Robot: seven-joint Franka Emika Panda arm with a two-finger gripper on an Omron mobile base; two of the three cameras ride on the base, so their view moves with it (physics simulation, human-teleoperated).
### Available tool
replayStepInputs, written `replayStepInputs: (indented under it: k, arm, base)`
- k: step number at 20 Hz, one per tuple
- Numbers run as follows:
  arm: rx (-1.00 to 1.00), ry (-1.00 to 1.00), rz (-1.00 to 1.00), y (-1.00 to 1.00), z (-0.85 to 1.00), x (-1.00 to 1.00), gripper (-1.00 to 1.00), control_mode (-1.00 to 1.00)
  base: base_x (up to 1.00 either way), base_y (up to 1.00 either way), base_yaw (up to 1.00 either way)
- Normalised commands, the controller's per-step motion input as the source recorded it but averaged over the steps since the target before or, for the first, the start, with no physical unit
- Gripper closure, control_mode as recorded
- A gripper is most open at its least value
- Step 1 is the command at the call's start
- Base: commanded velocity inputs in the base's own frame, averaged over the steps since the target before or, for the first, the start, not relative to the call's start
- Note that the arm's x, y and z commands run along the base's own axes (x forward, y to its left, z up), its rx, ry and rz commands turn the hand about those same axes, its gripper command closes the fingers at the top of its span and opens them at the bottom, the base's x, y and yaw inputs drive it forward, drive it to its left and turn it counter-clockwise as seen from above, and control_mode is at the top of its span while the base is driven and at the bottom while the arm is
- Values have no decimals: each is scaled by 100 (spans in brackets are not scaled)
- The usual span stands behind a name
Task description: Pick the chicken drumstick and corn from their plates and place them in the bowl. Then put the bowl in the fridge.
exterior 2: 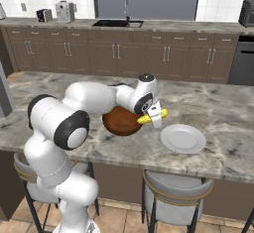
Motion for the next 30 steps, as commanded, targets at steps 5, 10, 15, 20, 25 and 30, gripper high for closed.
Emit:
replayStepInputs:
  k: [5, 10, 15, 20, 25, 30]
  arm:
    - [0, 0, 8, 66, 5, 10, 100, -100]
    - [0, 1, 9, 44, 6, 17, 100, -100]
    - [-1, 10, 9, 20, 15, 30, 100, -100]
    - [0, 23, 7, 13, 1, 39, 100, -100]
    - [0, 33, 8, 10, -12, 26, 100, -100]
    - [0, 23, 3, 14, -24, 6, 100, -100]
  base:
    - [0, 0, 0]
    - [0, 0, 0]
    - [0, 0, 0]
    - [0, 0, 0]
    - [0, 0, 0]
    - [0, 0, 0]
